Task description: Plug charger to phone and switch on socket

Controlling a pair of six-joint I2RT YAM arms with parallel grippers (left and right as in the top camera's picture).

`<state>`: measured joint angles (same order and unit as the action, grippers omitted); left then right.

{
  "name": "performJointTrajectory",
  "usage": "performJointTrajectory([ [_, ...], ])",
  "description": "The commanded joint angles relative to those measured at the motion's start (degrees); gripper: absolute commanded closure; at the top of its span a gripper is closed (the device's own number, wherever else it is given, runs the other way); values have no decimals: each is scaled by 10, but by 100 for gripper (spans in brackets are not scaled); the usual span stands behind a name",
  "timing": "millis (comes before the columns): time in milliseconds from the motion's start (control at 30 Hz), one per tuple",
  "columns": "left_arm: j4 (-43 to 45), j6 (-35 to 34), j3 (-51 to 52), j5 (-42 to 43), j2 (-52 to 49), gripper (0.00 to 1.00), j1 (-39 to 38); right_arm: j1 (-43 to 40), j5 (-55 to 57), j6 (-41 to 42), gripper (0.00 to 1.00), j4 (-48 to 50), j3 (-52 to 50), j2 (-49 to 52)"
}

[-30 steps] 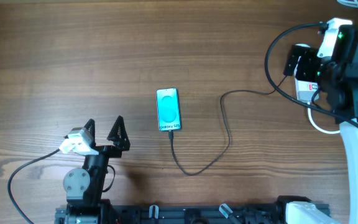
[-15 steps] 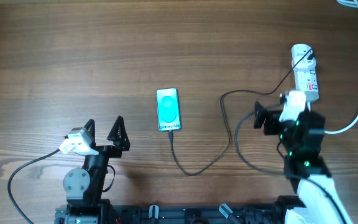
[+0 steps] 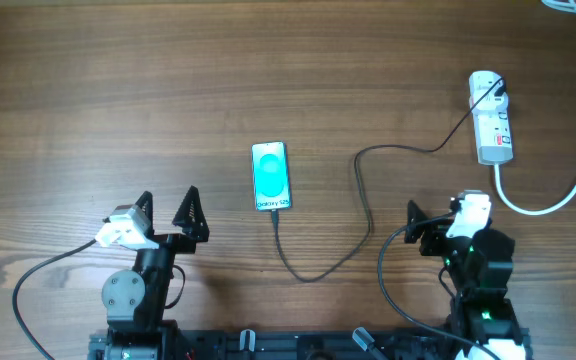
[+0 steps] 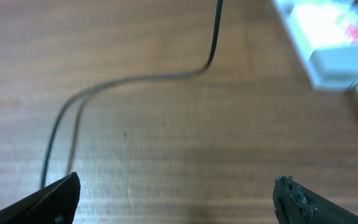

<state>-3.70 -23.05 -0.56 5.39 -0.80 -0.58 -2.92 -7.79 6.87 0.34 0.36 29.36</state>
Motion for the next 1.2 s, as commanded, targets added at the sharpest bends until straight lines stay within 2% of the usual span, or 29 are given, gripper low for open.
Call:
performJointTrajectory([
  [0,-4,3,2,-5,5,0,4,1,30,6,0,-2,-1,-55],
  [233,-4,3,2,-5,5,0,4,1,31,6,0,-2,-1,-164],
  [400,-4,3,2,-5,5,0,4,1,31,8,0,3,-1,-294],
  [1167,-4,3,2,-5,5,0,4,1,31,7,0,-2,-1,-285],
])
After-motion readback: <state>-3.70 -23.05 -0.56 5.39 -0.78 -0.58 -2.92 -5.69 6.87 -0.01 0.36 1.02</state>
